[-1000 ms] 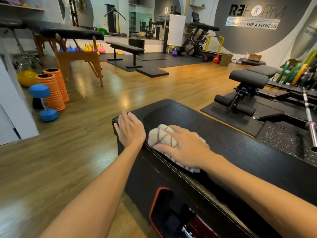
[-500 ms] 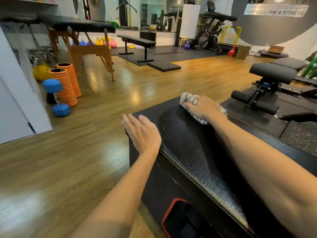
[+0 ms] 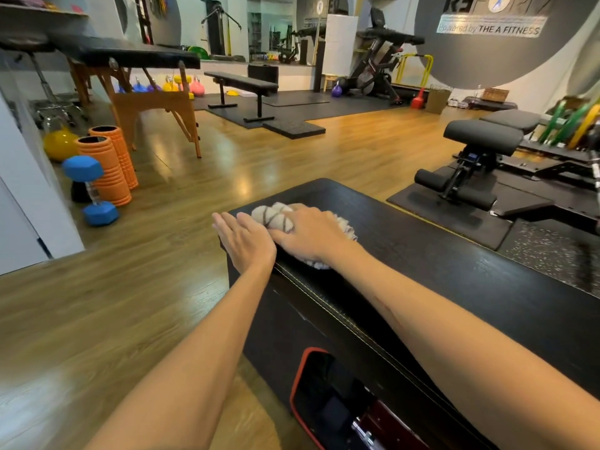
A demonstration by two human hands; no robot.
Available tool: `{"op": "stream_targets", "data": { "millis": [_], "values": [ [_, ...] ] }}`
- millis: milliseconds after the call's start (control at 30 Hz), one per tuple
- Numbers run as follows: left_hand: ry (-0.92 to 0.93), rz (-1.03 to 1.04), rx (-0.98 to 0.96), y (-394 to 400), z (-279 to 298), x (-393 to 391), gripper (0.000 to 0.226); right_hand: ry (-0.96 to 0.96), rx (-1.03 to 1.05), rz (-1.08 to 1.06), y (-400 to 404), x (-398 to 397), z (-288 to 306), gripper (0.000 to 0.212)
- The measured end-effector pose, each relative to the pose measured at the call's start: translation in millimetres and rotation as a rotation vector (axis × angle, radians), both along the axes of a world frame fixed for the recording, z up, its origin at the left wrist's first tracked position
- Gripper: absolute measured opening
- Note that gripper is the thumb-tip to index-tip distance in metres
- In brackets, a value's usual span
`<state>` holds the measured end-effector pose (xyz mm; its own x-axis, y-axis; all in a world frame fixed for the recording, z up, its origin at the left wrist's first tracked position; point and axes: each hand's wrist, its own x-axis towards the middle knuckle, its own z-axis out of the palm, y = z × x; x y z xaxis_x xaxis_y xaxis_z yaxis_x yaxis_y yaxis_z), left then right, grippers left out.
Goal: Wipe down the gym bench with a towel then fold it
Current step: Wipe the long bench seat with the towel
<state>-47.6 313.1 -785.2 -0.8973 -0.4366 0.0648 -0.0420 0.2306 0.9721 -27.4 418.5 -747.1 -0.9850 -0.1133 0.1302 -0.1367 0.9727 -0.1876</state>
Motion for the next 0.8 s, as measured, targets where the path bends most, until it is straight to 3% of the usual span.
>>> {"op": "stream_targets", "data": {
  "millis": [233, 300, 500, 600, 800],
  "values": [
    [-0.013, -0.052, -0.100, -16, -2, 11, 0.054, -0.016, -0.044, 0.159, 29, 82, 9, 0.074],
    [-0.016, -0.057, -0.091, -15, -4, 11, 0.056, -0.021, -0.053, 0.120, 49, 92, 9, 0.071],
    [0.064, -0.084, -0.171, -18, -22, 4, 0.055, -0.019, -0.052, -0.271, 123, -8, 11, 0.055],
    [0.103, -0.078, -0.143, -16, -25, 0, 0.054, -0.027, -0.124, -0.339, 133, -62, 9, 0.049],
    [0.155, -0.051, -0.077, -12, -30, -2, 0.054, -0.027, -0.117, -0.430, 111, -129, 11, 0.062]
  ]
}}
